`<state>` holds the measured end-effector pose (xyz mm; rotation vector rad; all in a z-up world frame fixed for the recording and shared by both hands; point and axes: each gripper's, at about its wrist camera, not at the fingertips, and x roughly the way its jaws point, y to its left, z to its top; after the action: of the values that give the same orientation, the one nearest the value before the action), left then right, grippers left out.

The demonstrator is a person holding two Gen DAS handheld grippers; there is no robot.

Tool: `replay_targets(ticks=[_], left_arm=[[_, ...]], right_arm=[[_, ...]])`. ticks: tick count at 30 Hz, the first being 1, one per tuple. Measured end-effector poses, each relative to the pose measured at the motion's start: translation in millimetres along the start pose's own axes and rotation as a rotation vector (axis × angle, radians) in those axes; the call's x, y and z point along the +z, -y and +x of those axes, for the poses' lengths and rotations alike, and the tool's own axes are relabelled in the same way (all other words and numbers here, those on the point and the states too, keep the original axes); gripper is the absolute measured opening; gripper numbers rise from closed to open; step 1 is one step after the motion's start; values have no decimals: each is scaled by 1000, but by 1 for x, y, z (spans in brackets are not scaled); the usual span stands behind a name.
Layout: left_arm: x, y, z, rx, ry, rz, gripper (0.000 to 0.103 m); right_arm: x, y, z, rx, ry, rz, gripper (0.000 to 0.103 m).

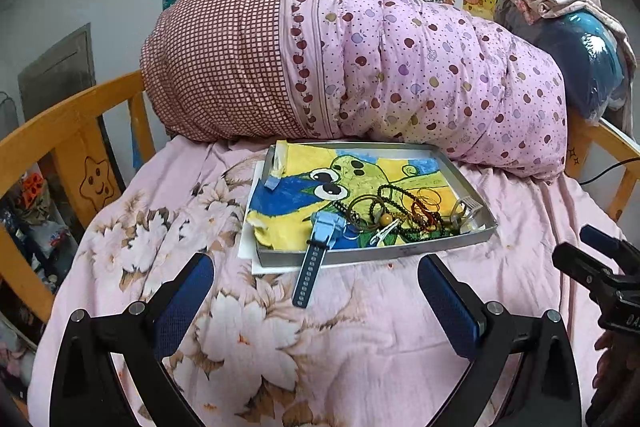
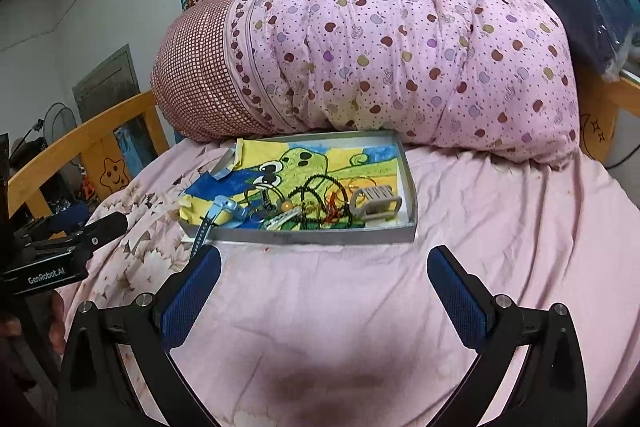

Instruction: Organize jewelry

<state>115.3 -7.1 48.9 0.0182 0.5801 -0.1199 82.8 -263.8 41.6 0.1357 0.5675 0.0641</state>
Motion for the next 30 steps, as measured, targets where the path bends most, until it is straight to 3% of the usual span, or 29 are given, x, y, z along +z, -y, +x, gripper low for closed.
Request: replay_targets(ticks=[7, 16, 30], left_arm=[[-20, -4, -20, 18, 33, -19, 103], [-58, -2, -34, 39, -15, 24, 103], [-68, -11, -23, 19, -41, -15, 103]], right_arm=[[-23, 2, -20, -40, -8, 30, 101], [-54, 1, -26, -52, -63, 52, 101], [-57, 0, -17, -67, -77, 45, 101]])
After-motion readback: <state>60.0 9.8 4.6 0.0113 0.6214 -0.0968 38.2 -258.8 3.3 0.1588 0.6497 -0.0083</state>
